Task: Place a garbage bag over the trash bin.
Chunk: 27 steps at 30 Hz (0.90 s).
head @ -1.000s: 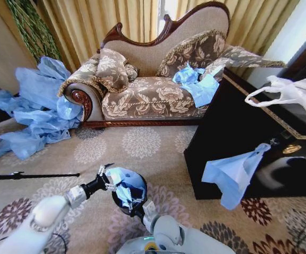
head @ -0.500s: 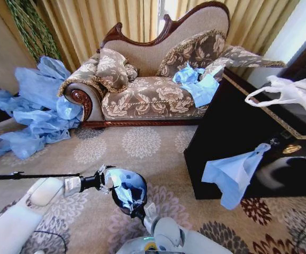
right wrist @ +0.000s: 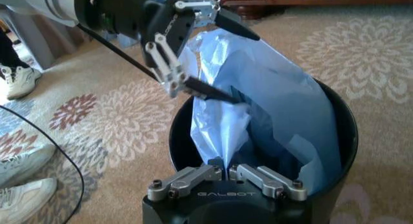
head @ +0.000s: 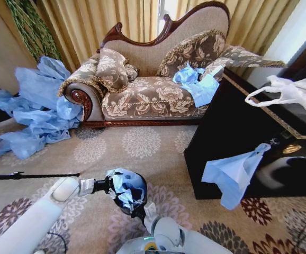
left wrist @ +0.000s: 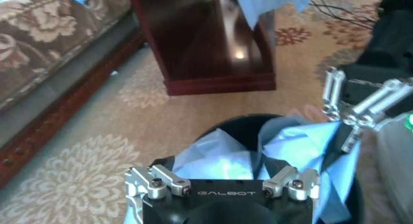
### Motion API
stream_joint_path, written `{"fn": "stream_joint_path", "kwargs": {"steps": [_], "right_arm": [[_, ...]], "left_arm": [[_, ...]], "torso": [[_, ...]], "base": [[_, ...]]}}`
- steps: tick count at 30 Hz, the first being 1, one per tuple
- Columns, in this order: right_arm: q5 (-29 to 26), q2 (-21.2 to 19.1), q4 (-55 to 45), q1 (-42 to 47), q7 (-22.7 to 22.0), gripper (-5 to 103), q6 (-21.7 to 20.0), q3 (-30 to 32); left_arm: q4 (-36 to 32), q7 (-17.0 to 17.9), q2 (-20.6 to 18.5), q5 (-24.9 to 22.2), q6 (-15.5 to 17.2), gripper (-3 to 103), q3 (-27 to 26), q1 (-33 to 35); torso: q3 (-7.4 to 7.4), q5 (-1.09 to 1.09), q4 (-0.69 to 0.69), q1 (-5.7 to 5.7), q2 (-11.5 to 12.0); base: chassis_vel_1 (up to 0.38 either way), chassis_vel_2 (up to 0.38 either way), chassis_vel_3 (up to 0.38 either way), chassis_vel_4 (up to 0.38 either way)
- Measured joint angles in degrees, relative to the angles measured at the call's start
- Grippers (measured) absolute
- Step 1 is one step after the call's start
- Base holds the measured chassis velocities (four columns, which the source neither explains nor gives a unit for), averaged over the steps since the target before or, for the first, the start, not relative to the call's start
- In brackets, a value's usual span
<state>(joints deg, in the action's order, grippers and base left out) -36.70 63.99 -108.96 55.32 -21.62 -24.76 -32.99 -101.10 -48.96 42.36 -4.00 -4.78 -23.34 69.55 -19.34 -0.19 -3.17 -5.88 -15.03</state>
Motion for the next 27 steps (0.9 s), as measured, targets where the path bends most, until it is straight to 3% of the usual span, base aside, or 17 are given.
{"fn": "stream_joint_path", "kwargs": {"steps": [8, 10, 11, 18, 21, 23, 26, 27], "right_arm": [[0.0, 0.3, 0.6, -0.5, 0.0, 0, 0.0, 0.1], [0.0, 0.3, 0.7, -0.6, 0.0, 0, 0.0, 0.1], [0.0, 0.5, 0.9, -0.7, 0.0, 0, 0.0, 0.1], [-0.1, 0.5, 1.2, -0.9, 0.0, 0, 0.0, 0.4], [0.1, 0.3, 0.6, -0.6, 0.0, 0, 0.0, 0.4], [0.3, 0.2, 0.4, -0.5, 0.0, 0, 0.0, 0.3], [1.5, 0.1, 0.2, -0.3, 0.2, 0, 0.2, -0.4], [1.5, 0.1, 0.2, -0.3, 0.2, 0, 0.2, -0.4]], "left_arm": [[1.7, -0.6, -0.4, -1.1, -0.3, 68, -1.3, 1.0], [1.8, -0.7, -0.4, -1.2, -0.4, 68, -1.4, 1.0], [2.2, -1.0, -0.4, -1.4, -0.6, 59, -1.5, 1.0], [3.3, -0.2, 0.1, -2.3, -0.9, 43, -1.5, 0.8], [3.6, 4.1, 0.7, -3.9, -0.2, 32, -1.5, 0.7], [3.6, 5.3, 1.0, -4.1, 0.1, 32, -1.5, 0.8], [3.4, 12.5, 2.2, -5.9, 1.6, 20, -1.0, 1.5], [3.4, 12.5, 2.2, -5.9, 1.6, 20, -1.0, 1.5]], "torso": [[0.0, 0.0, 0.01, 0.0, 0.0], [0.0, 0.0, 0.01, 0.0, 0.0], [0.0, 0.0, 0.01, 0.0, 0.0], [0.0, -0.01, 0.01, 0.0, 0.0], [0.0, -0.01, 0.0, 0.0, 0.0], [0.0, -0.01, 0.01, 0.0, 0.0], [0.0, 0.0, 0.01, 0.0, 0.0], [0.0, 0.0, 0.01, 0.0, 0.0]], "base": [[0.0, 0.0, 0.0, 0.0], [0.0, 0.0, 0.0, 0.0], [0.0, 0.0, 0.0, 0.0], [0.0, 0.0, 0.0, 0.0], [0.0, 0.0, 0.0, 0.0], [0.0, 0.0, 0.0, 0.0], [0.0, 0.0, 0.0, 0.0], [0.0, 0.0, 0.0, 0.0]]}}
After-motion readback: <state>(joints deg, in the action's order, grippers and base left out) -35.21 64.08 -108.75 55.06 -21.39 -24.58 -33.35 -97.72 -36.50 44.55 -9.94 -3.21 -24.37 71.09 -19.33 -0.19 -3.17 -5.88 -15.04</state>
